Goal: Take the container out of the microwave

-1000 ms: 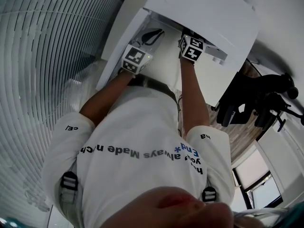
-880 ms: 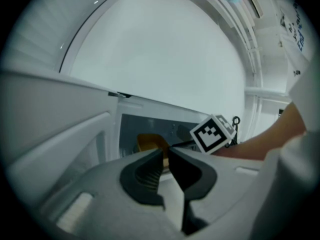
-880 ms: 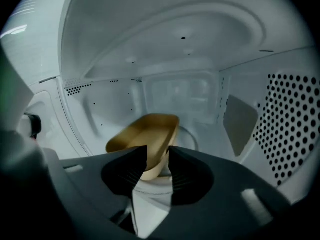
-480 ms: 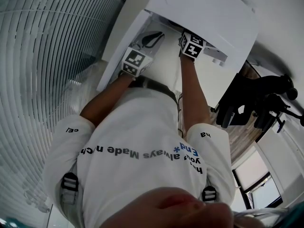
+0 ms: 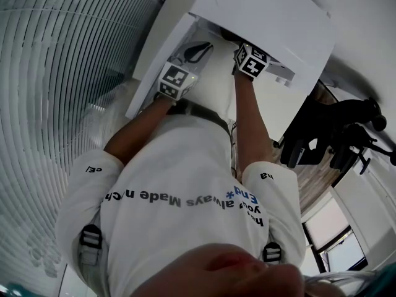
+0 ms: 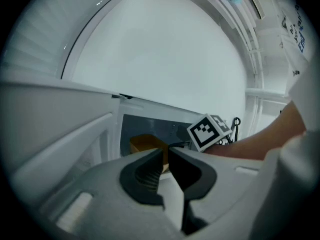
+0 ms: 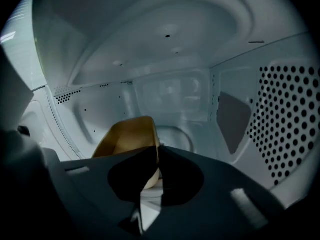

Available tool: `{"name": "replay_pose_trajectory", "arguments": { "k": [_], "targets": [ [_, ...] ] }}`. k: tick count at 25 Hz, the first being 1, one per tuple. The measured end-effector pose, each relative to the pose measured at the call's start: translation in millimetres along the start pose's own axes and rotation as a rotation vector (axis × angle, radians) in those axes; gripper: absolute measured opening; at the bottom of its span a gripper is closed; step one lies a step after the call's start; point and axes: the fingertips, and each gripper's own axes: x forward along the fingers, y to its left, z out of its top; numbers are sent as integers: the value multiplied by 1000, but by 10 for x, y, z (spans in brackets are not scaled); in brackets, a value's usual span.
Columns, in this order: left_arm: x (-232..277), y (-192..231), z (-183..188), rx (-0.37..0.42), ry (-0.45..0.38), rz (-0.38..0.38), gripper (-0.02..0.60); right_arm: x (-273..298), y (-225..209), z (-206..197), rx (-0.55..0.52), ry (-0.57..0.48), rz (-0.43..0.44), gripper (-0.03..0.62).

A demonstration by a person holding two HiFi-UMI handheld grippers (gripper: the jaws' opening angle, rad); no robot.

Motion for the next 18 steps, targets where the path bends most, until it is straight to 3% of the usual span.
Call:
{"name": "replay_pose_trajectory", "arguments": {
  "k": [18],
  "targets": [
    [-96,-186,75,14,-9,-18,34,-550,-58,-181,42,20,35,17]
  ]
}}
